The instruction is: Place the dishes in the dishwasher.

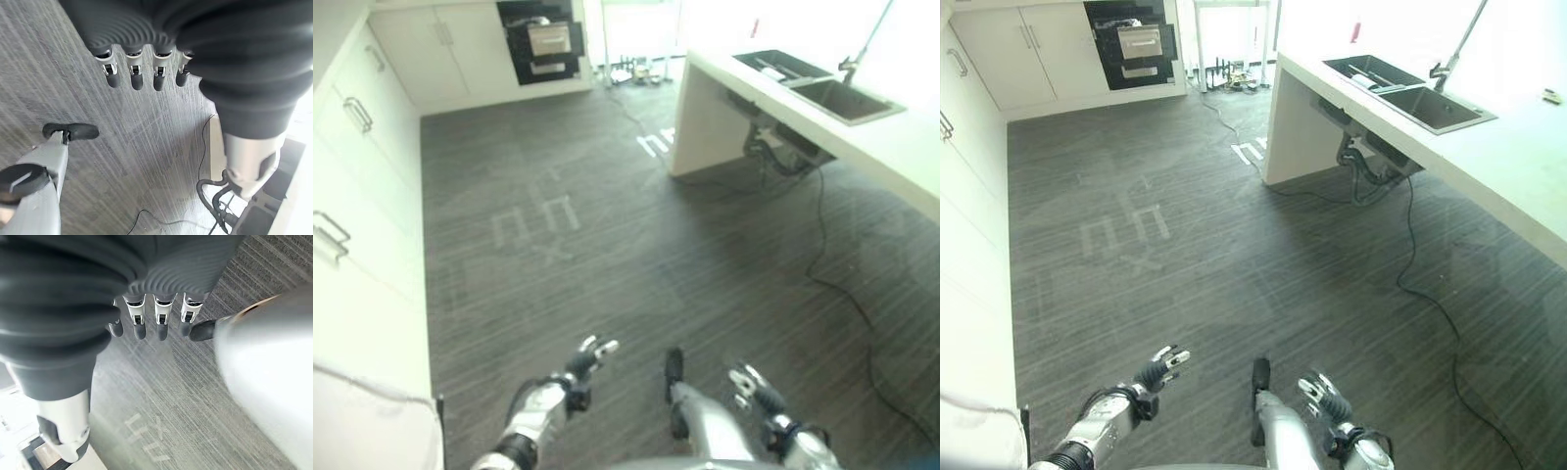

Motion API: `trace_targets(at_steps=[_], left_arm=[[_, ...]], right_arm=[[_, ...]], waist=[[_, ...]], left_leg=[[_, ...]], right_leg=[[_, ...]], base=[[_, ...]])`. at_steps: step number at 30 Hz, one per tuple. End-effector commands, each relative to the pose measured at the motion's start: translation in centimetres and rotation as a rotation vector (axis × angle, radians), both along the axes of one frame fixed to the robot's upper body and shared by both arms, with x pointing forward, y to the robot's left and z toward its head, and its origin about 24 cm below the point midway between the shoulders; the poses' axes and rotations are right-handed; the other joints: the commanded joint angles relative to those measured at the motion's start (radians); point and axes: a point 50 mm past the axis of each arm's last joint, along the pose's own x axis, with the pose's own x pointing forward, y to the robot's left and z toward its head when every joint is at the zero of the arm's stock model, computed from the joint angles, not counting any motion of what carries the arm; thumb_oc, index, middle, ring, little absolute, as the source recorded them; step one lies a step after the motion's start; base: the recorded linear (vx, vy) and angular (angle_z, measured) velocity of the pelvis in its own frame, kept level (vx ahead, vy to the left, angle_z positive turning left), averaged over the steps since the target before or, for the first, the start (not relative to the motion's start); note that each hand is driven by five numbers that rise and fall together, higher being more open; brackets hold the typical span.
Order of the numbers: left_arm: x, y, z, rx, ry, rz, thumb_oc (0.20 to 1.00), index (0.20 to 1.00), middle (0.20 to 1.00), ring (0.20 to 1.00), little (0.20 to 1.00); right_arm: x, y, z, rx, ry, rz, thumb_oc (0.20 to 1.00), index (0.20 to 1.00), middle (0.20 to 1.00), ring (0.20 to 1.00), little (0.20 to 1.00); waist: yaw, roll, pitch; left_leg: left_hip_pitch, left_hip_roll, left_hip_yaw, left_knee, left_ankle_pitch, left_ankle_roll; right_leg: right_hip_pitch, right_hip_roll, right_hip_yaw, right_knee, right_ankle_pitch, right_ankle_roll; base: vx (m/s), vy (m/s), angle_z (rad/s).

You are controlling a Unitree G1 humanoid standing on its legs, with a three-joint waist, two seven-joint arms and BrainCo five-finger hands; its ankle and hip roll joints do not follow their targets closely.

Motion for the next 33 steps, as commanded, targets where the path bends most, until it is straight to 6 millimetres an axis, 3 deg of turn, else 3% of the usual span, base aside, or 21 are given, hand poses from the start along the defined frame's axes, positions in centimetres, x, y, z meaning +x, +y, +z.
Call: trace_targets(at_steps=[1, 3, 5, 7, 8, 10, 12, 14, 16, 17, 19, 22, 24, 26, 27, 30, 32, 33], left_arm=[[1.0, -0.1, 1.2, 0.002, -0.098, -0.028, 1.0, 1.0, 1.0, 1.0, 1.0], [1.0, -0.1, 1.1, -0.008, -0.095, -0.015, 1.0, 1.0, 1.0, 1.0, 1.0], [1.1, 0.0, 1.3, -0.017, -0.096, 0.005, 1.0, 1.0, 1.0, 1.0, 1.0], [1.4, 0.0, 1.5, -0.035, -0.11, 0.017, 1.0, 1.0, 1.0, 1.0, 1.0], [1.5, -0.2, 1.8, -0.059, -0.122, 0.016, 1.0, 1.0, 1.0, 1.0, 1.0], [1.6, -0.3, 2.0, -0.065, -0.123, 0.0, 1.0, 1.0, 1.0, 1.0, 1.0], [1.5, -0.4, 2.3, -0.068, -0.125, -0.028, 1.0, 1.0, 1.0, 1.0, 1.0], [1.1, -0.1, 2.4, -0.062, -0.127, -0.025, 1.0, 1.0, 1.0, 1.0, 1.0], [0.7, 0.1, 2.3, -0.064, -0.119, -0.024, 1.0, 1.0, 1.0, 1.0, 1.0], [0.5, 0.0, 2.3, -0.065, -0.118, -0.036, 1.0, 1.0, 1.0, 1.0, 1.0], [0.2, -0.1, 2.1, -0.069, -0.12, -0.05, 1.0, 1.0, 1.0, 1.0, 1.0], [0.1, -0.7, 1.7, -0.052, -0.113, -0.09, 1.0, 1.0, 1.0, 1.0, 1.0], [0.4, -0.7, 1.4, -0.039, -0.11, -0.105, 1.0, 1.0, 1.0, 1.0, 1.0], [1.0, -1.0, 1.5, -0.024, -0.11, -0.133, 1.0, 1.0, 1.0, 1.0, 1.0], [1.3, -1.0, 1.6, -0.007, -0.111, -0.149, 1.0, 1.0, 1.0, 1.0, 1.0], [1.4, -0.7, 1.6, 0.01, -0.11, -0.126, 1.0, 1.0, 1.0, 1.0, 1.0], [1.3, -0.3, 1.7, -0.003, -0.12, -0.113, 1.0, 1.0, 1.0, 1.0, 1.0], [1.4, -0.1, 2.0, -0.001, -0.127, -0.12, 1.0, 1.0, 1.0, 1.0, 1.0]], right_arm=[[3.8, 0.3, 2.5, 0.018, -0.192, 0.006, 1.0, 1.0, 1.0, 1.0, 1.0], [4.1, 0.5, 2.7, 0.009, -0.2, 0.03, 1.0, 1.0, 1.0, 1.0, 1.0], [4.3, 0.4, 2.9, -0.02, -0.194, 0.058, 1.0, 1.0, 1.0, 1.0, 1.0], [4.6, 0.1, 3.2, -0.035, -0.199, 0.083, 1.0, 1.0, 1.0, 1.0, 1.0], [4.7, -0.4, 3.4, -0.061, -0.201, 0.108, 1.0, 1.0, 1.0, 1.0, 1.0], [4.6, -1.3, 3.5, -0.082, -0.19, 0.094, 1.0, 1.0, 1.0, 1.0, 1.0], [4.7, -1.8, 3.7, -0.082, -0.188, 0.083, 1.0, 1.0, 1.0, 1.0, 1.0], [5.0, -1.7, 3.7, -0.081, -0.178, 0.088, 1.0, 1.0, 1.0, 1.0, 1.0], [4.8, -1.8, 3.4, -0.079, -0.164, 0.086, 1.0, 1.0, 1.0, 1.0, 1.0], [4.7, -2.0, 3.2, -0.079, -0.163, 0.085, 1.0, 1.0, 1.0, 1.0, 1.0], [4.6, -2.2, 3.0, -0.084, -0.163, 0.08, 1.0, 1.0, 1.0, 1.0, 1.0], [4.4, -2.1, 2.6, -0.077, -0.15, 0.032, 1.0, 1.0, 1.0, 1.0, 1.0], [3.9, -1.5, 2.2, -0.053, -0.139, 0.029, 1.0, 1.0, 1.0, 1.0, 1.0], [3.5, -0.5, 1.9, -0.049, -0.133, 0.019, 1.0, 1.0, 1.0, 1.0, 1.0], [3.2, 0.1, 1.8, -0.031, -0.13, 0.009, 1.0, 1.0, 1.0, 1.0, 1.0], [3.0, 0.7, 1.7, -0.034, -0.126, 0.045, 1.0, 1.0, 1.0, 1.0, 1.0], [3.1, 0.8, 1.7, -0.028, -0.128, 0.029, 1.0, 1.0, 1.0, 1.0, 1.0], [3.2, 0.5, 1.8, -0.028, -0.132, 0.015, 1.0, 1.0, 1.0, 1.0, 1.0]], waist=[[0.001, -0.009, -0.018], [-0.002, -0.004, -0.031], [-0.004, 0.005, -0.043], [0.005, 0.0, -0.042], [0.015, -0.008, -0.034], [0.025, -0.017, -0.024], [0.047, -0.01, -0.01], [0.063, 0.001, -0.005], [0.1, 0.007, -0.008], [0.118, 0.009, -0.007], [0.129, 0.009, -0.006], [0.128, 0.017, -0.02], [0.112, 0.014, -0.037], [0.093, 0.011, -0.048], [0.082, 0.018, -0.048], [0.082, 0.031, -0.03], [0.072, 0.029, -0.009], [0.065, 0.02, 0.0]], left_leg=[[-0.141, 0.053, 0.027, -0.009, 0.057, 0.011], [-0.138, 0.063, 0.044, 0.044, 0.04, -0.001], [-0.171, 0.085, 0.076, 0.186, 0.11, -0.034], [-0.246, 0.097, 0.096, 0.411, 0.184, -0.066], [-0.333, 0.093, 0.111, 0.607, 0.23, -0.086], [-0.455, 0.12, 0.126, 0.716, 0.272, -0.088], [-0.549, 0.13, 0.133, 0.655, 0.258, -0.069], [-0.525, 0.169, 0.138, 0.333, 0.26, -0.07], [-0.535, 0.178, 0.043, 0.064, 0.317, -0.093], [-0.555, 0.188, 0.011, -0.012, 0.365, -0.113], [-0.58, 0.189, 0.009, -0.026, 0.379, -0.12], [-0.544, 0.164, 0.023, -0.01, 0.356, -0.094], [-0.485, 0.132, 0.024, -0.026, 0.325, -0.049], [-0.448, 0.097, 0.03, -0.036, 0.305, -0.007], [-0.417, 0.084, 0.043, -0.037, 0.279, 0.02], [-0.361, 0.091, 0.089, -0.045, 0.255, 0.027], [-0.315, 0.092, 0.107, -0.059, 0.237, 0.023], [-0.297, 0.088, 0.109, -0.068, 0.227, 0.016]], right_leg=[[0.171, -0.048, 0.061, -0.044, 0.143, 0.075], [0.186, -0.036, 0.053, -0.018, 0.105, 0.051], [0.215, -0.016, 0.046, -0.01, 0.065, 0.015], [0.246, -0.018, 0.032, -0.004, 0.034, -0.014], [0.28, -0.022, 0.038, 0.0, 0.009, -0.037], [0.324, -0.024, 0.046, -0.004, -0.012, -0.059], [0.382, -0.007, 0.08, -0.012, -0.042, -0.065], [0.425, 0.015, 0.127, -0.026, -0.074, -0.043], [0.477, 0.027, 0.188, -0.066, -0.078, -0.024], [0.508, 0.026, 0.214, -0.091, -0.078, -0.017], [0.537, 0.009, 0.226, -0.1, -0.088, -0.004], [0.555, -0.025, 0.217, -0.061, -0.126, 0.018], [0.514, -0.044, 0.192, 0.041, -0.091, 0.037], [0.457, -0.058, 0.182, 0.199, -0.01, 0.06], [0.389, -0.062, 0.145, 0.382, 0.042, 0.084], [0.301, -0.106, 0.057, 0.536, 0.083, 0.095], [0.246, -0.083, 0.019, 0.469, 0.065, 0.093], [0.243, -0.085, 0.004, 0.342, 0.06, 0.092]], base=[[0.48, -0.254, 0.23], [0.35, -0.195, 0.08], [0.31, -0.214, -0.04], [0.31, -0.259, -0.32], [0.33, -0.232, -0.7], [0.34, -0.169, -0.56], [0.38, -0.007, -0.27], [0.52, 0.203, -0.42], [0.59, 0.293, -0.72], [0.53, 0.29, -0.7], [0.42, 0.328, -0.89], [0.46, 0.43, -0.41], [0.4, 0.359, -0.61], [0.33, 0.377, 0.06], [0.26, 0.335, 0.08], [0.19, 0.254, -0.1], [0.21, 0.049, -0.59], [0.2, -0.093, -0.62]])
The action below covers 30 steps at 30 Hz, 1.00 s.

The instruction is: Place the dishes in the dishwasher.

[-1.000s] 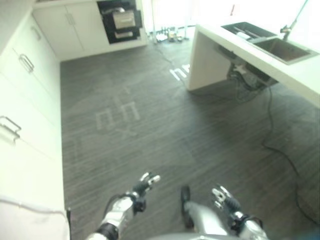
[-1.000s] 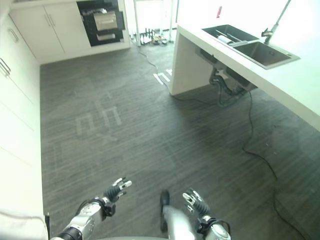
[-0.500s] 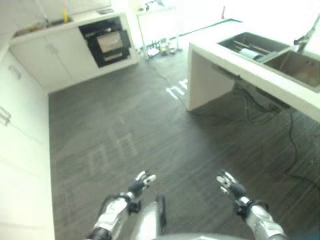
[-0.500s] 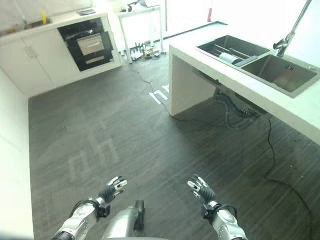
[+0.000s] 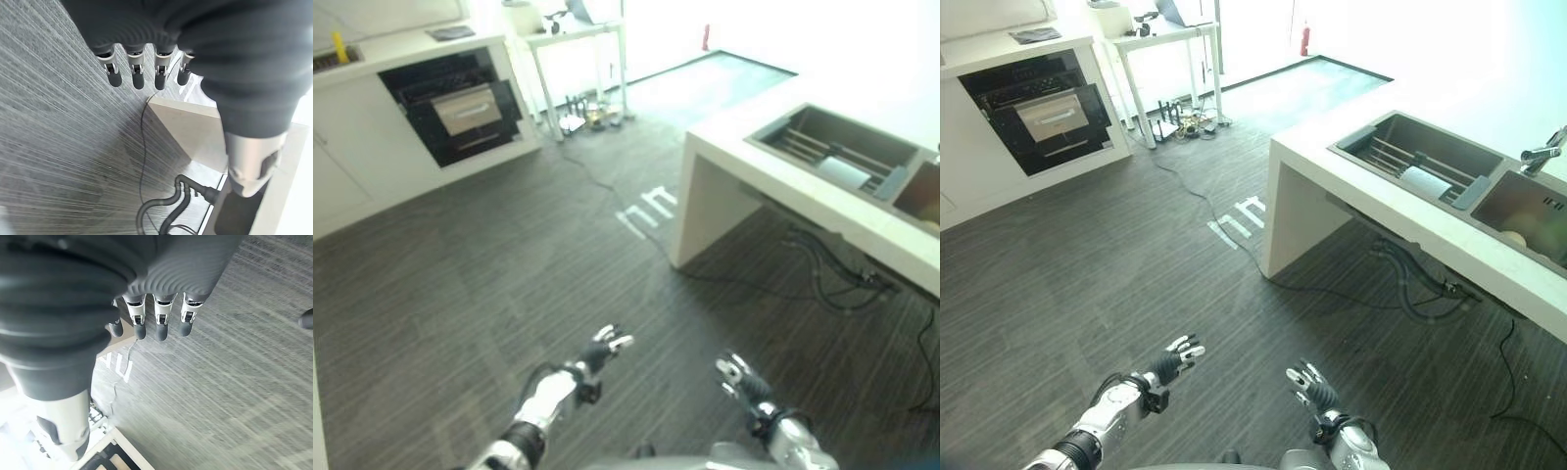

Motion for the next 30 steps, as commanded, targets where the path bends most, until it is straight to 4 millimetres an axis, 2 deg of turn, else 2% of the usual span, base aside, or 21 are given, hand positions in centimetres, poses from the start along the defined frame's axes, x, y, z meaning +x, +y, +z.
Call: trace_targets(at_steps=[1, 3, 4, 6, 8, 10, 13, 15, 16, 18, 20, 21, 22, 23, 24, 25, 26, 27, 28, 30], left_arm=[[1.0, 0.3, 1.5, -0.015, -0.094, -0.001, 1.0, 1.0, 1.0, 1.0, 1.0], [1.3, 0.4, 1.6, -0.012, -0.095, 0.009, 1.0, 1.0, 1.0, 1.0, 1.0], [1.2, 0.4, 1.5, -0.012, -0.096, 0.014, 1.0, 1.0, 1.0, 1.0, 1.0], [0.7, 0.3, 1.3, -0.011, -0.093, 0.012, 1.0, 1.0, 1.0, 1.0, 1.0], [0.0, 0.3, 1.1, -0.01, -0.091, 0.025, 1.0, 1.0, 1.0, 1.0, 1.0], [-0.3, 0.6, 0.9, -0.01, -0.083, 0.059, 1.0, 1.0, 1.0, 1.0, 1.0], [-0.5, 0.7, 0.8, -0.043, -0.086, 0.137, 1.0, 1.0, 1.0, 1.0, 1.0], [-0.4, 0.7, 0.8, -0.047, -0.09, 0.166, 1.0, 1.0, 1.0, 1.0, 1.0], [-0.1, 0.6, 0.9, -0.061, -0.095, 0.196, 1.0, 1.0, 1.0, 1.0, 1.0], [-0.1, 0.6, 0.8, -0.078, -0.105, 0.23, 1.0, 1.0, 1.0, 1.0, 1.0], [-0.1, 0.7, 0.8, -0.089, -0.098, 0.254, 1.0, 1.0, 1.0, 1.0, 1.0], [-0.1, 0.7, 0.8, -0.092, -0.093, 0.255, 1.0, 1.0, 1.0, 1.0, 1.0], [-0.3, 0.8, 0.7, -0.094, -0.099, 0.267, 1.0, 1.0, 1.0, 1.0, 1.0], [-0.5, 0.9, 0.7, -0.095, -0.104, 0.272, 1.0, 1.0, 1.0, 1.0, 1.0], [-0.7, 1.2, 0.8, -0.099, -0.107, 0.281, 1.0, 1.0, 1.0, 1.0, 1.0], [-0.7, 1.3, 0.8, -0.1, -0.107, 0.286, 1.0, 1.0, 1.0, 1.0, 1.0], [-1.0, 1.5, 0.8, -0.101, -0.105, 0.297, 1.0, 1.0, 1.0, 1.0, 1.0], [-1.1, 1.5, 0.8, -0.099, -0.105, 0.295, 1.0, 1.0, 1.0, 1.0, 1.0], [-1.2, 1.5, 0.8, -0.095, -0.103, 0.285, 1.0, 1.0, 1.0, 1.0, 1.0], [-1.2, 1.2, 0.4, -0.091, -0.093, 0.279, 1.0, 1.0, 1.0, 1.0, 1.0]], right_arm=[[0.9, -1.1, 1.2, -0.018, -0.084, -0.009, 1.0, 1.0, 1.0, 1.0, 1.0], [1.3, -1.2, 1.3, -0.014, -0.095, 0.003, 1.0, 1.0, 1.0, 1.0, 1.0], [1.6, -1.1, 1.4, -0.009, -0.101, 0.014, 1.0, 1.0, 1.0, 1.0, 1.0], [1.7, -0.5, 1.4, -0.004, -0.099, 0.029, 1.0, 1.0, 1.0, 1.0, 1.0], [1.6, 0.1, 1.4, 0.013, -0.094, 0.034, 1.0, 1.0, 1.0, 1.0, 1.0], [1.6, 0.4, 1.3, 0.017, -0.08, 0.039, 1.0, 1.0, 1.0, 1.0, 1.0], [1.7, 0.1, 1.2, -0.006, -0.072, 0.064, 1.0, 1.0, 1.0, 1.0, 1.0], [1.8, -0.3, 1.2, -0.031, -0.063, 0.081, 1.0, 1.0, 1.0, 1.0, 1.0], [1.9, -0.7, 1.2, -0.028, -0.053, 0.084, 1.0, 1.0, 1.0, 1.0, 1.0], [1.9, -0.9, 1.1, -0.033, -0.047, 0.106, 1.0, 1.0, 1.0, 1.0, 1.0], [1.4, -1.6, 1.0, -0.052, -0.029, 0.087, 1.0, 1.0, 1.0, 1.0, 1.0], [1.2, -1.9, 0.9, -0.057, -0.019, 0.075, 1.0, 1.0, 1.0, 1.0, 1.0], [1.1, -2.1, 0.8, -0.066, -0.01, 0.095, 1.0, 1.0, 1.0, 1.0, 1.0], [1.1, -2.1, 0.7, -0.071, -0.005, 0.104, 1.0, 1.0, 1.0, 1.0, 1.0], [1.0, -2.2, 0.6, -0.085, 0.005, 0.116, 1.0, 1.0, 1.0, 1.0, 1.0], [1.0, -2.3, 0.5, -0.09, 0.01, 0.12, 1.0, 1.0, 1.0, 1.0, 1.0], [0.8, -2.6, 0.3, -0.105, 0.022, 0.121, 1.0, 1.0, 1.0, 1.0, 1.0], [0.7, -2.8, 0.1, -0.111, 0.028, 0.112, 1.0, 1.0, 1.0, 1.0, 1.0], [0.6, -3.0, 0.0, -0.114, 0.037, 0.098, 1.0, 1.0, 1.0, 1.0, 1.0], [-0.3, -3.7, -0.7, -0.138, 0.072, 0.059, 1.0, 1.0, 1.0, 1.0, 1.0]], waist=[[-0.01, -0.025, 0.022], [-0.013, -0.036, 0.028], [-0.017, -0.045, 0.031], [-0.012, -0.048, 0.027], [0.002, -0.049, 0.014], [0.007, -0.052, 0.004], [0.001, -0.054, -0.005], [-0.001, -0.057, -0.003], [0.005, -0.062, 0.005], [0.007, -0.07, 0.004], [0.007, -0.071, 0.012], [0.012, -0.072, 0.014], [0.031, -0.06, 0.027], [0.034, -0.059, 0.026], [0.045, -0.048, 0.029], [0.052, -0.045, 0.032], [0.079, -0.034, 0.033], [0.091, -0.032, 0.034], [0.097, -0.03, 0.035], [0.086, -0.02, 0.018]], left_leg=[[-0.046, 0.044, 0.015, -0.002, 0.025, -0.106], [-0.026, 0.047, 0.025, -0.002, -0.006, -0.115], [0.002, 0.049, 0.035, -0.002, -0.052, -0.123], [0.025, 0.061, 0.055, -0.002, -0.077, -0.129], [0.036, 0.08, 0.093, -0.002, -0.073, -0.138], [0.047, 0.095, 0.116, 0.007, -0.069, -0.143], [0.042, 0.119, 0.115, 0.115, -0.099, -0.157], [0.003, 0.142, 0.11, 0.229, -0.068, -0.175], [-0.045, 0.166, 0.097, 0.361, -0.033, -0.183], [-0.105, 0.169, 0.076, 0.505, -0.005, -0.186], [-0.201, 0.196, 0.072, 0.685, 0.056, -0.202], [-0.25, 0.169, 0.045, 0.707, 0.064, -0.191], [-0.279, 0.117, 0.007, 0.65, 0.059, -0.178], [-0.283, 0.11, 0.001, 0.588, 0.067, -0.18], [-0.286, 0.116, -0.018, 0.427, 0.097, -0.194], [-0.284, 0.112, -0.033, 0.371, 0.11, -0.198], [-0.298, 0.116, -0.102, 0.209, 0.153, -0.218], [-0.303, 0.121, -0.127, 0.153, 0.173, -0.23], [-0.304, 0.124, -0.137, 0.133, 0.183, -0.235], [-0.254, 0.143, -0.077, 0.059, 0.155, -0.24]], right_leg=[[0.123, 0.031, -0.001, -0.481, 0.282, -0.014], [0.1, -0.007, -0.02, -0.625, 0.32, -0.005], [0.078, -0.044, -0.021, -0.736, 0.381, 0.016], [0.082, -0.068, -0.036, -0.773, 0.397, 0.027], [0.12, -0.072, -0.085, -0.774, 0.363, 0.027], [0.15, -0.056, -0.1, -0.782, 0.332, 0.023], [0.175, -0.007, -0.075, -0.756, 0.27, -0.018], [0.187, 0.023, -0.064, -0.741, 0.238, -0.056], [0.211, 0.048, -0.052, -0.735, 0.212, -0.089], [0.226, 0.067, -0.026, -0.733, 0.196, -0.114], [0.257, 0.09, -0.011, -0.73, 0.175, -0.149], [0.268, 0.095, 0.006, -0.73, 0.171, -0.154], [0.294, 0.116, 0.057, -0.74, 0.163, -0.152], [0.301, 0.122, 0.075, -0.752, 0.16, -0.146], [0.32, 0.136, 0.102, -0.777, 0.158, -0.134], [0.331, 0.139, 0.113, -0.786, 0.159, -0.13], [0.356, 0.146, 0.149, -0.818, 0.161, -0.119], [0.368, 0.144, 0.161, -0.836, 0.165, -0.114], [0.374, 0.142, 0.165, -0.845, 0.169, -0.111], [0.37, 0.102, 0.112, -0.877, 0.188, -0.087]], base=[[0.19, -0.128, -0.36], [0.19, -0.167, -0.09], [0.21, -0.198, -0.23], [0.25, -0.274, -0.39], [0.27, -0.358, -0.23], [0.28, -0.39, -0.2], [0.29, -0.403, -0.39], [0.23, -0.413, -0.92], [0.23, -0.444, -0.86], [0.26, -0.423, -0.8], [0.22, -0.281, -0.74], [0.24, -0.093, -0.53], [0.24, -0.002, -0.37], [0.29, 0.097, -0.61], [0.21, 0.097, -1.08], [0.27, 0.151, -1.3], [0.21, 0.12, -1.09], [0.2, 0.125, -0.89], [0.11, 0.127, -0.86], [0.11, 0.208, -0.88]])
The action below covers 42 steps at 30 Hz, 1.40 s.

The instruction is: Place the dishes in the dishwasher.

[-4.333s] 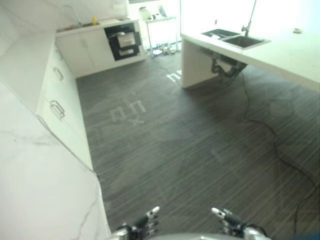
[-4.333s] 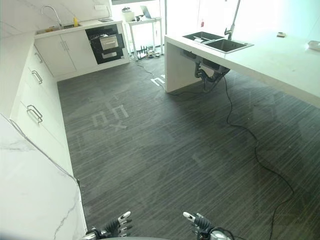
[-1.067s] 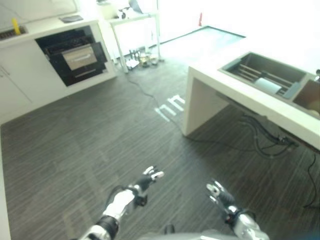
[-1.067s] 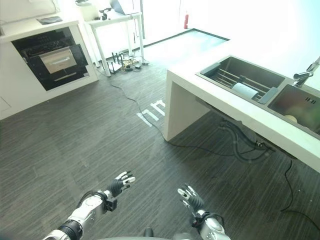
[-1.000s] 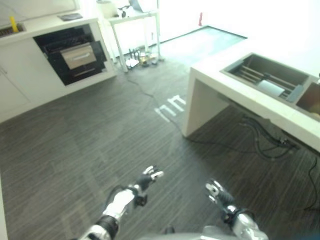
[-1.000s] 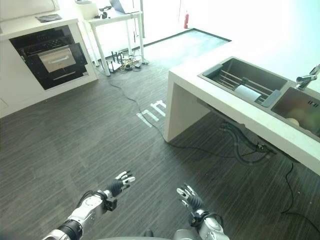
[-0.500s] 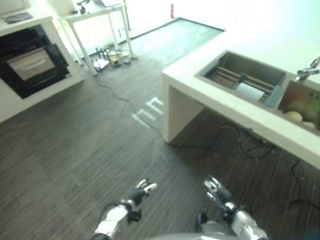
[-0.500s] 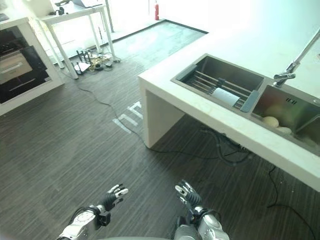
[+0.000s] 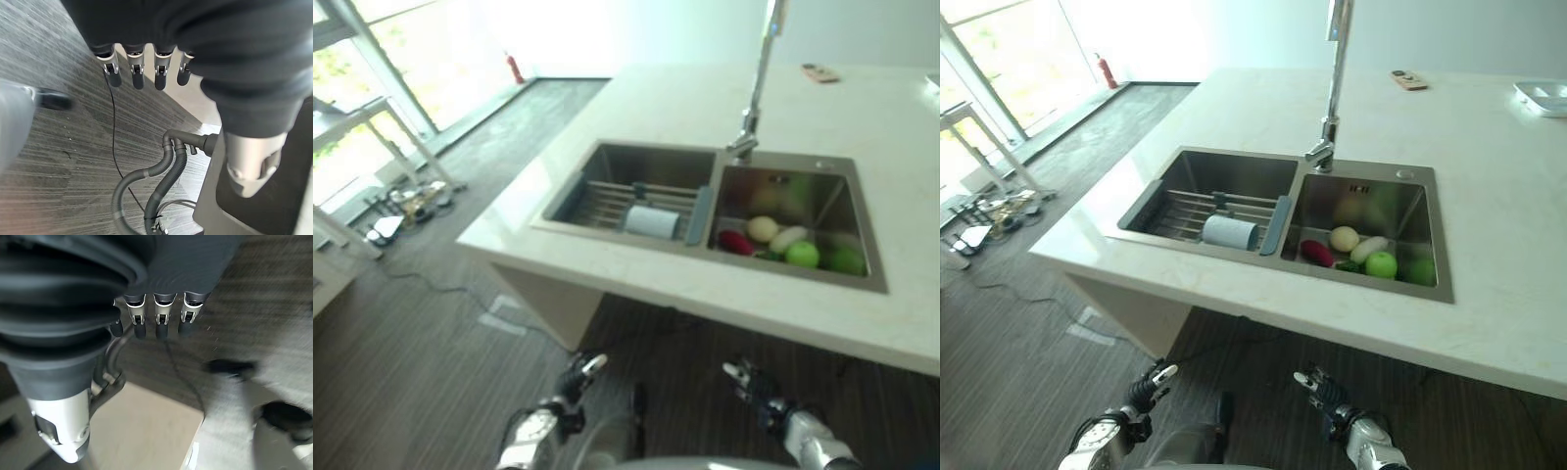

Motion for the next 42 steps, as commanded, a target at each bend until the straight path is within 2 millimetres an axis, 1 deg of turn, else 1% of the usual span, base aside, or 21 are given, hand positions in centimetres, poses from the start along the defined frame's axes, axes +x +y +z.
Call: trace_targets(at_steps=[1, 3, 5, 9, 13, 19, 21, 24, 25, 26, 27, 29, 31, 32, 33, 36, 37, 38, 39, 40, 42], left_arm=[[3.0, -1.4, 1.8, -0.018, -0.154, -0.035, 1.0, 1.0, 1.0, 1.0, 1.0], [3.0, -1.4, 1.6, 0.0, -0.151, -0.037, 1.0, 1.0, 1.0, 1.0, 1.0], [2.9, -0.7, 1.4, 0.025, -0.14, -0.027, 1.0, 1.0, 1.0, 1.0, 1.0], [3.0, -0.1, 1.1, 0.047, -0.125, -0.027, 1.0, 1.0, 1.0, 1.0, 1.0], [2.9, 0.4, 0.8, 0.068, -0.106, -0.03, 1.0, 1.0, 1.0, 1.0, 1.0], [2.5, 0.9, 0.1, 0.093, -0.06, -0.034, 1.0, 1.0, 1.0, 1.0, 1.0], [2.2, 1.1, -0.1, 0.096, -0.04, -0.037, 1.0, 1.0, 1.0, 1.0, 1.0], [1.4, 1.3, -0.7, 0.104, 0.017, -0.032, 1.0, 1.0, 1.0, 1.0, 1.0], [0.7, 1.7, -1.1, 0.119, 0.06, -0.015, 1.0, 1.0, 1.0, 1.0, 1.0], [0.2, 2.1, -1.4, 0.132, 0.09, 0.001, 1.0, 1.0, 1.0, 1.0, 1.0], [-0.1, 2.3, -1.6, 0.133, 0.107, 0.012, 1.0, 1.0, 1.0, 1.0, 1.0], [-1.1, 2.9, -2.2, 0.127, 0.164, 0.057, 1.0, 1.0, 1.0, 1.0, 1.0], [-3.3, 3.3, -3.1, 0.1, 0.241, 0.14, 1.0, 1.0, 1.0, 1.0, 1.0], [-3.9, 3.3, -3.4, 0.099, 0.26, 0.157, 1.0, 1.0, 1.0, 1.0, 1.0], [-5.0, 3.4, -3.7, 0.122, 0.288, 0.155, 1.0, 1.0, 1.0, 1.0, 1.0], [-6.0, 3.7, -3.8, 0.13, 0.29, 0.167, 1.0, 1.0, 1.0, 1.0, 1.0], [-6.1, 3.8, -3.8, 0.118, 0.278, 0.166, 1.0, 1.0, 1.0, 1.0, 1.0], [-6.1, 3.9, -3.6, 0.114, 0.252, 0.155, 1.0, 1.0, 1.0, 1.0, 1.0], [-6.1, 3.9, -3.6, 0.113, 0.25, 0.157, 1.0, 1.0, 1.0, 1.0, 1.0], [-5.9, 3.7, -3.6, 0.102, 0.259, 0.161, 1.0, 1.0, 1.0, 1.0, 1.0], [-5.5, 3.5, -3.8, 0.102, 0.292, 0.163, 1.0, 1.0, 1.0, 1.0, 1.0]], right_arm=[[0.5, -1.0, 0.7, -0.022, -0.084, -0.034, 1.0, 1.0, 1.0, 1.0, 1.0], [-0.4, -1.2, 0.2, -0.026, -0.055, -0.058, 1.0, 1.0, 1.0, 1.0, 1.0], [-1.8, -1.4, -0.6, -0.03, -0.014, -0.069, 1.0, 1.0, 1.0, 1.0, 1.0], [-3.2, -1.5, -1.3, -0.037, 0.034, -0.108, 1.0, 1.0, 1.0, 1.0, 1.0], [-3.9, -1.6, -1.7, -0.041, 0.06, -0.147, 1.0, 1.0, 1.0, 1.0, 1.0], [-4.2, -1.9, -1.9, -0.044, 0.083, -0.183, 1.0, 1.0, 1.0, 1.0, 1.0], [-4.4, -1.9, -2.0, -0.043, 0.096, -0.207, 1.0, 1.0, 1.0, 1.0, 1.0], [-4.5, -1.8, -2.2, -0.04, 0.117, -0.23, 1.0, 1.0, 1.0, 1.0, 1.0], [-4.3, -1.6, -2.2, -0.045, 0.128, -0.214, 1.0, 1.0, 1.0, 1.0, 1.0], [-4.3, -1.3, -2.3, -0.044, 0.144, -0.207, 1.0, 1.0, 1.0, 1.0, 1.0], [-4.4, -1.3, -2.4, -0.044, 0.152, -0.208, 1.0, 1.0, 1.0, 1.0, 1.0], [-4.9, -1.4, -2.6, -0.055, 0.184, -0.212, 1.0, 1.0, 1.0, 1.0, 1.0], [-6.0, -1.9, -2.9, -0.074, 0.237, -0.249, 1.0, 1.0, 1.0, 1.0, 1.0], [-6.3, -2.0, -3.0, -0.077, 0.251, -0.264, 1.0, 1.0, 1.0, 1.0, 1.0], [-7.4, -2.6, -3.2, -0.092, 0.286, -0.293, 1.0, 1.0, 1.0, 1.0, 1.0], [-8.1, -3.4, -3.1, -0.12, 0.292, -0.282, 1.0, 1.0, 1.0, 1.0, 1.0], [-8.2, -4.1, -3.0, -0.145, 0.284, -0.299, 1.0, 1.0, 1.0, 1.0, 1.0], [-8.2, -5.5, -2.5, -0.156, 0.265, -0.355, 1.0, 1.0, 1.0, 1.0, 1.0], [-8.1, -5.8, -2.4, -0.156, 0.259, -0.366, 1.0, 1.0, 1.0, 1.0, 1.0], [-8.0, -6.1, -2.3, -0.158, 0.255, -0.364, 1.0, 1.0, 1.0, 1.0, 1.0], [-8.3, -5.7, -2.5, -0.184, 0.271, -0.318, 1.0, 1.0, 1.0, 1.0, 1.0]], waist=[[0.016, 0.032, -0.003], [0.009, 0.04, -0.015], [-0.001, 0.047, -0.032], [-0.01, 0.049, -0.049], [-0.02, 0.043, -0.051], [-0.025, 0.036, -0.055], [-0.021, 0.034, -0.058], [-0.005, 0.031, -0.058], [0.01, 0.03, -0.056], [0.015, 0.029, -0.048], [0.012, 0.031, -0.044], [0.002, 0.038, -0.04], [-0.002, 0.041, -0.046], [-0.003, 0.041, -0.048], [-0.012, 0.041, -0.049], [-0.017, 0.041, -0.039], [-0.012, 0.034, -0.025], [0.003, 0.033, -0.011], [0.005, 0.035, -0.012], [0.001, 0.042, -0.015], [-0.011, 0.048, -0.024]], left_leg=[[0.213, 0.096, 0.079, -0.019, 0.058, -0.046], [0.257, 0.088, 0.063, -0.049, 0.041, -0.038], [0.292, 0.068, 0.044, -0.067, 0.019, -0.022], [0.312, 0.046, 0.033, -0.067, -0.004, 0.004], [0.332, 0.038, 0.057, -0.067, -0.027, 0.027], [0.348, 0.027, 0.087, -0.067, -0.056, 0.052], [0.35, 0.024, 0.104, -0.067, -0.063, 0.057], [0.345, 0.023, 0.149, -0.067, -0.07, 0.069], [0.345, 0.027, 0.175, -0.067, -0.071, 0.067], [0.349, 0.03, 0.181, -0.067, -0.075, 0.065], [0.35, 0.031, 0.175, -0.067, -0.076, 0.065], [0.355, 0.04, 0.161, -0.067, -0.072, 0.059], [0.357, 0.051, 0.166, -0.067, -0.069, 0.044], [0.358, 0.052, 0.165, -0.067, -0.07, 0.041], [0.363, 0.063, 0.175, -0.067, -0.067, 0.03], [0.375, 0.06, 0.188, -0.044, -0.073, 0.023], [0.338, 0.042, 0.155, 0.043, -0.094, 0.021], [0.321, 0.069, 0.094, 0.047, -0.08, 0.001], [0.327, 0.081, 0.089, 0.025, -0.069, -0.005], [0.35, 0.109, 0.118, -0.043, -0.044, -0.019], [0.344, 0.125, 0.162, -0.067, -0.043, -0.032]], right_leg=[[-0.163, -0.09, -0.086, 0.04, 0.148, 0.124], [-0.174, -0.102, -0.095, 0.044, 0.154, 0.133], [-0.186, -0.107, -0.088, 0.049, 0.156, 0.142], [-0.204, -0.114, -0.071, 0.076, 0.15, 0.152], [-0.221, -0.136, -0.07, 0.106, 0.157, 0.172], [-0.246, -0.168, -0.061, 0.127, 0.178, 0.202], [-0.255, -0.179, -0.075, 0.138, 0.188, 0.211], [-0.277, -0.192, -0.128, 0.207, 0.203, 0.23], [-0.293, -0.197, -0.182, 0.223, 0.215, 0.233], [-0.31, -0.208, -0.199, 0.231, 0.234, 0.237], [-0.318, -0.204, -0.189, 0.231, 0.234, 0.236], [-0.314, -0.183, -0.166, 0.204, 0.203, 0.223], [-0.286, -0.167, -0.163, 0.145, 0.181, 0.207], [-0.278, -0.162, -0.158, 0.132, 0.178, 0.203], [-0.258, -0.146, -0.154, 0.109, 0.169, 0.19], [-0.242, -0.137, -0.148, 0.091, 0.167, 0.175], [-0.237, -0.139, -0.131, 0.079, 0.18, 0.167], [-0.235, -0.148, -0.119, 0.063, 0.192, 0.168], [-0.233, -0.151, -0.122, 0.057, 0.194, 0.171], [-0.224, -0.167, -0.148, 0.039, 0.196, 0.185], [-0.224, -0.203, -0.192, 0.032, 0.204, 0.207]], base=[[0.1, 0.21, -0.71], [0.07, 0.175, -0.42], [0.07, 0.168, -0.06], [0.04, 0.121, 0.09], [0.01, 0.094, -0.09], [0.02, 0.086, -0.18], [0.01, 0.077, -0.26], [-0.02, 0.016, -0.29], [-0.03, -0.071, -0.45], [-0.03, -0.107, -0.65], [0.0, -0.124, -0.85], [0.03, -0.138, -0.54], [0.06, -0.149, 0.06], [0.09, -0.164, 0.17], [0.08, -0.134, 0.22], [0.04, -0.028, 0.48], [-0.03, 0.268, 0.45], [-0.03, 0.307, 0.23], [0.01, 0.45, -0.06], [0.02, 0.355, -0.09], [0.0, 0.343, 0.07]])
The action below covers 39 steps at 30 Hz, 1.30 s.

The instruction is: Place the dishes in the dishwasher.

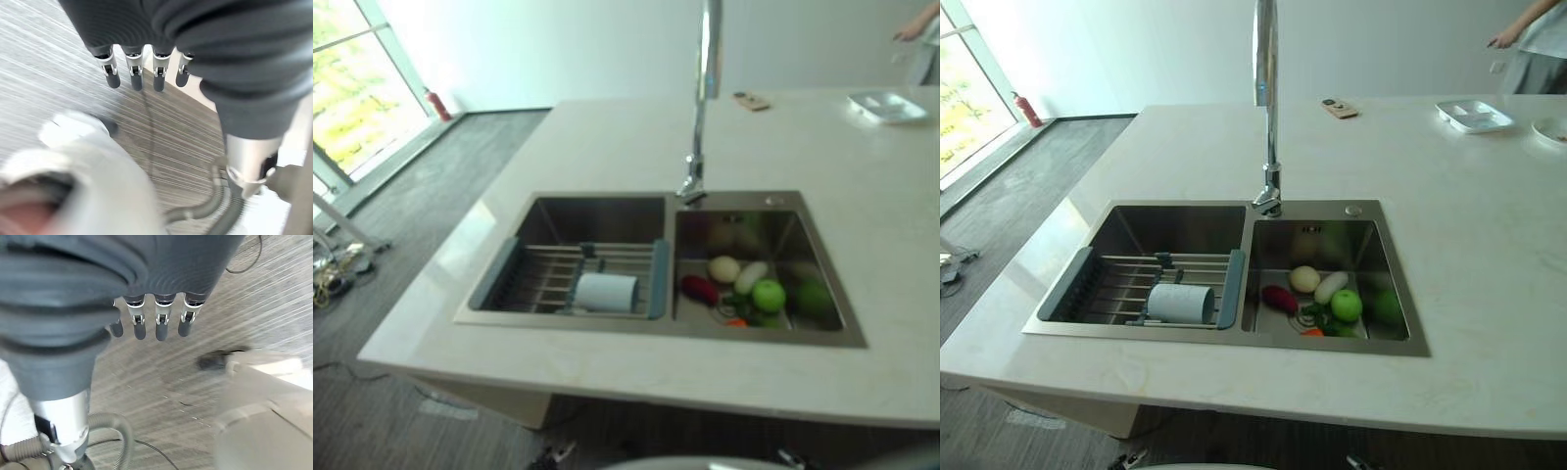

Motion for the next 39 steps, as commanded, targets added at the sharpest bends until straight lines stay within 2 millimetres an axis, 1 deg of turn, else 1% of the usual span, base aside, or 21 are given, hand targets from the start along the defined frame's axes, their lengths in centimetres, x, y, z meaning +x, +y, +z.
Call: trace_targets(at_steps=[1, 4, 8, 9, 10, 11, 13, 14, 17, 18, 19, 21, 22, 23, 24, 26, 28, 30, 33, 35, 39], left_arm=[[4.1, 1.2, 0.8, 0.055, -0.056, 0.003, 1.0, 1.0, 1.0, 1.0, 1.0], [3.0, 3.4, 0.8, 0.084, 0.003, 0.22, 1.0, 1.0, 1.0, 1.0, 1.0], [2.6, 6.7, 2.1, 0.358, -0.03, 0.103, 1.0, 1.0, 1.0, 1.0, 1.0], [2.7, 7.4, 2.5, 0.368, -0.045, 0.143, 1.0, 1.0, 1.0, 1.0, 1.0], [2.7, 10.2, 3.8, 0.441, -0.064, 0.225, 1.0, 1.0, 1.0, 1.0, 1.0], [2.2, 11.4, 4.2, 0.494, -0.015, 0.19, 1.0, 1.0, 1.0, 1.0, 1.0], [0.0, 14.8, 5.7, 0.667, 0.102, 0.201, 1.0, 1.0, 1.0, 1.0, 1.0], [-1.7, 18.2, 7.8, 0.757, 0.156, 0.245, 1.0, 1.0, 1.0, 1.0, 1.0], [-3.1, 24.3, 13.6, 0.934, 0.191, 0.323, 1.0, 1.0, 1.0, 1.0, 1.0], [-1.9, 28.9, 21.7, 1.318, 0.081, 0.425, 1.0, 1.0, 1.0, 1.0, 1.0], [-1.7, 29.3, 22.7, 1.348, 0.056, 0.436, 1.0, 1.0, 1.0, 1.0, 1.0], [1.2, 31.1, 29.9, 1.532, -0.14, 0.424, 1.0, 1.0, 1.0, 1.0, 1.0], [4.0, 30.7, 34.6, 1.671, -0.328, 0.397, 1.0, 1.0, 1.0, 1.0, 1.0], [5.3, 30.4, 36.8, 1.71, -0.386, 0.388, 1.0, 1.0, 1.0, 1.0, 1.0], [7.5, 29.1, 40.8, 1.791, -0.533, 0.374, 1.0, 1.0, 1.0, 1.0, 1.0], [10.9, 25.6, 46.5, 1.881, -0.777, 0.271, 1.0, 1.0, 1.0, 1.0, 1.0], [13.8, 21.6, 49.2, 1.871, -0.968, 0.078, 1.0, 1.0, 1.0, 1.0, 1.0], [16.6, 17.6, 49.5, 1.755, -1.132, -0.165, 1.0, 1.0, 1.0, 1.0, 1.0], [20.5, 11.1, 47.4, 1.483, -1.357, -0.431, 1.0, 1.0, 1.0, 1.0, 1.0], [21.8, 8.1, 45.9, 1.413, -1.411, -0.57, 1.0, 1.0, 1.0, 1.0, 1.0], [23.1, 4.7, 42.1, 1.331, -1.339, -0.836, 1.0, 1.0, 1.0, 1.0, 1.0]], right_arm=[[2.4, 2.1, -0.3, 0.03, -0.061, 0.049, 1.0, 1.0, 1.0, 1.0, 1.0], [1.0, 3.3, -1.0, 0.094, -0.012, -0.03, 1.0, 1.0, 1.0, 1.0, 1.0], [1.9, 4.3, -1.0, 0.161, -0.081, -0.055, 1.0, 1.0, 1.0, 1.0, 1.0], [2.0, 4.0, -0.9, 0.162, -0.087, -0.077, 1.0, 1.0, 1.0, 1.0, 1.0], [2.2, 2.5, -0.5, 0.163, -0.12, -0.162, 1.0, 1.0, 1.0, 1.0, 1.0], [2.2, 1.8, -0.2, 0.155, -0.133, -0.197, 1.0, 1.0, 1.0, 1.0, 1.0], [1.9, 0.3, 0.2, 0.137, -0.153, -0.283, 1.0, 1.0, 1.0, 1.0, 1.0], [1.8, -0.6, 0.4, 0.126, -0.16, -0.316, 1.0, 1.0, 1.0, 1.0, 1.0], [1.2, -1.4, 0.7, 0.111, -0.169, -0.342, 1.0, 1.0, 1.0, 1.0, 1.0], [1.2, -1.2, 0.6, 0.111, -0.181, -0.342, 1.0, 1.0, 1.0, 1.0, 1.0], [1.3, -1.2, 0.6, 0.111, -0.183, -0.339, 1.0, 1.0, 1.0, 1.0, 1.0], [1.7, -0.3, 0.4, 0.125, -0.202, -0.309, 1.0, 1.0, 1.0, 1.0, 1.0], [2.1, 0.5, 0.3, 0.135, -0.204, -0.279, 1.0, 1.0, 1.0, 1.0, 1.0], [2.3, 0.8, 0.2, 0.139, -0.202, -0.266, 1.0, 1.0, 1.0, 1.0, 1.0], [2.7, 1.2, 0.2, 0.139, -0.208, -0.237, 1.0, 1.0, 1.0, 1.0, 1.0], [3.4, 1.7, 0.2, 0.154, -0.222, -0.238, 1.0, 1.0, 1.0, 1.0, 1.0], [3.6, 2.1, 0.1, 0.163, -0.221, -0.232, 1.0, 1.0, 1.0, 1.0, 1.0], [3.4, 2.4, 0.0, 0.165, -0.208, -0.225, 1.0, 1.0, 1.0, 1.0, 1.0], [2.1, 2.9, -0.4, 0.172, -0.174, -0.229, 1.0, 1.0, 1.0, 1.0, 1.0], [0.9, 3.0, -0.6, 0.174, -0.15, -0.246, 1.0, 1.0, 1.0, 1.0, 1.0], [-1.6, 3.5, -1.0, 0.177, -0.089, -0.24, 1.0, 1.0, 1.0, 1.0, 1.0]], waist=[[-0.001, -0.016, 0.046], [-0.011, -0.016, 0.035], [0.005, -0.005, 0.026], [0.006, -0.004, 0.025], [0.012, 0.003, 0.016], [0.019, 0.007, 0.013], [0.028, 0.014, 0.01], [0.032, 0.02, 0.007], [0.042, 0.034, -0.003], [0.046, 0.048, -0.006], [0.046, 0.049, -0.009], [0.055, 0.051, -0.018], [0.061, 0.046, -0.021], [0.064, 0.045, -0.019], [0.068, 0.041, -0.026], [0.065, 0.033, -0.038], [0.048, 0.028, -0.049], [0.028, 0.028, -0.055], [-0.012, 0.027, -0.057], [-0.028, 0.024, -0.057], [-0.068, 0.021, -0.053]], left_leg=[[0.022, -0.052, 0.025, -0.026, -0.04, 0.013], [0.04, -0.062, 0.061, -0.026, -0.052, 0.029], [0.051, -0.057, 0.098, -0.026, -0.06, 0.031], [0.052, -0.059, 0.097, -0.026, -0.061, 0.032], [0.056, -0.059, 0.101, -0.026, -0.063, 0.031], [0.058, -0.056, 0.106, -0.026, -0.062, 0.027], [0.063, -0.047, 0.111, -0.026, -0.06, 0.018], [0.065, -0.043, 0.111, -0.026, -0.06, 0.016], [0.069, -0.041, 0.106, -0.026, -0.06, 0.017], [0.077, -0.036, 0.107, -0.026, -0.062, 0.015], [0.075, -0.036, 0.108, -0.026, -0.06, 0.016], [0.075, -0.034, 0.109, -0.026, -0.057, 0.013], [0.077, -0.034, 0.105, -0.026, -0.058, 0.013], [0.082, -0.033, 0.105, -0.026, -0.061, 0.013], [0.08, -0.032, 0.103, -0.026, -0.06, 0.012], [0.086, -0.029, 0.1, -0.026, -0.068, 0.005], [0.087, -0.026, 0.11, -0.026, -0.07, 0.001], [0.092, -0.023, 0.123, -0.026, -0.076, -0.002], [0.102, -0.02, 0.145, -0.026, -0.084, -0.003], [0.106, -0.018, 0.157, -0.026, -0.089, -0.004], [0.109, -0.012, 0.185, -0.026, -0.093, -0.005]], right_leg=[[-0.051, -0.054, -0.004, -0.011, 0.129, 0.074], [-0.079, -0.086, -0.018, 0.052, 0.127, 0.095], [-0.062, -0.086, -0.061, 0.032, 0.122, 0.091], [-0.059, -0.082, -0.058, 0.024, 0.122, 0.089], [-0.048, -0.077, -0.06, -0.006, 0.129, 0.089], [-0.041, -0.078, -0.068, -0.019, 0.135, 0.09], [-0.021, -0.076, -0.083, -0.043, 0.138, 0.092], [-0.014, -0.073, -0.084, -0.046, 0.134, 0.091], [-0.007, -0.073, -0.087, -0.046, 0.131, 0.096], [0.003, -0.075, -0.088, -0.047, 0.128, 0.097], [0.0, -0.075, -0.087, -0.048, 0.13, 0.097], [0.0, -0.074, -0.089, -0.048, 0.135, 0.101], [0.004, -0.072, -0.093, -0.048, 0.134, 0.099], [0.011, -0.07, -0.093, -0.048, 0.13, 0.099], [0.01, -0.068, -0.093, -0.051, 0.13, 0.096], [0.016, -0.06, -0.087, -0.053, 0.122, 0.094], [0.012, -0.057, -0.081, -0.057, 0.123, 0.093], [0.007, -0.055, -0.069, -0.057, 0.121, 0.094], [-0.003, -0.05, -0.041, -0.057, 0.123, 0.096], [-0.013, -0.048, -0.02, -0.057, 0.127, 0.1], [-0.034, -0.045, 0.013, -0.057, 0.138, 0.11]], base=[[0.02, 0.247, 0.3], [0.04, 0.163, 0.31], [0.01, 0.019, -0.32], [0.01, -0.026, -0.14], [0.0, -0.02, 0.04], [0.0, -0.038, 0.06], [0.03, -0.05, -0.08], [0.06, -0.051, -0.06], [0.05, -0.044, 0.04], [0.0, 0.0, 0.0], [0.04, -0.036, 0.01], [0.03, -0.078, 0.01], [0.03, -0.109, 0.04], [0.03, -0.118, 0.14], [0.03, -0.091, 0.18], [0.04, -0.116, 0.09], [0.03, -0.102, -0.04], [0.01, -0.08, -0.15], [0.02, -0.068, -0.26], [0.02, -0.049, -0.34], [0.04, -0.064, -0.4]])
